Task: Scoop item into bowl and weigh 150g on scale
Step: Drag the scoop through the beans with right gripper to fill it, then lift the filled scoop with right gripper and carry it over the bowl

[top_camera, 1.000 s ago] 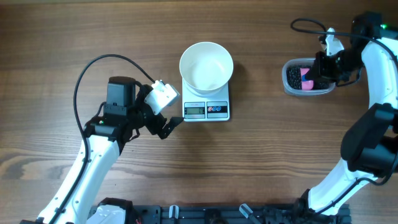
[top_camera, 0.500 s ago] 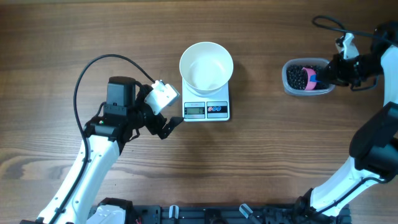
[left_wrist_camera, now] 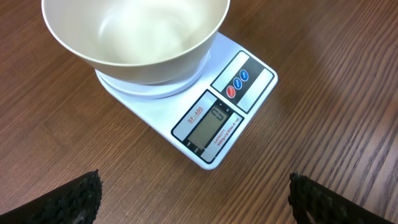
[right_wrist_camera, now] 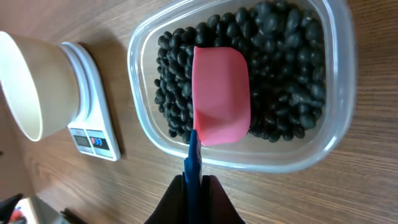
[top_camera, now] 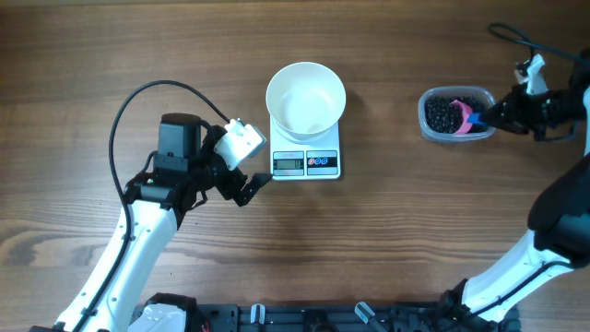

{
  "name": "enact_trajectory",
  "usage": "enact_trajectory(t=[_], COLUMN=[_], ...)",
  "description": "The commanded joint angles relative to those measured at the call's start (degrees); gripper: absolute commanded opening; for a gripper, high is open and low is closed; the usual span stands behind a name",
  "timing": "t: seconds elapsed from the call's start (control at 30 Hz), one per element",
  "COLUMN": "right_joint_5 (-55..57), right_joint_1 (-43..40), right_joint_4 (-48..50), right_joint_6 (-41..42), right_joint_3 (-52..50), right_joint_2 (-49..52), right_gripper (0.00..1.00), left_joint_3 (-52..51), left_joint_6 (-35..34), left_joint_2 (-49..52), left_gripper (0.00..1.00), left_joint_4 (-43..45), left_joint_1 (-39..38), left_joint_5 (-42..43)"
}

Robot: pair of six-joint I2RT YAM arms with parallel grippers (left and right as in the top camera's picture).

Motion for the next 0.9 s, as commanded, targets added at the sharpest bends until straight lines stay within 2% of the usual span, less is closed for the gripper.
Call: enact_trajectory(t=[0.0,0.37,0.87], right_joint_5=[-5.29,-12.33,-25.14], right_joint_1=[-2.49,-8.55,-9.99], right_joint_4=[-1.77,-3.72,-10.4], right_joint_6=[-2.69,-4.31,-11.96], right_joint_3=[-0.92,-0.92,-0.92], right_joint_2=[1.03,1.03,1.03], right_gripper=[0.04,0.04,0.04], left_joint_3=[-0.35,-0.35,-0.35], left_joint_6=[-0.37,-0.37,-0.37], left_joint_2=[0.15,0.15,0.15], left_gripper=[1.0,1.0,1.0], left_joint_4=[0.13,0.13,0.13], left_joint_1=[0.22,0.22,0.22], left_joint_5=[0.07,0.07,0.07])
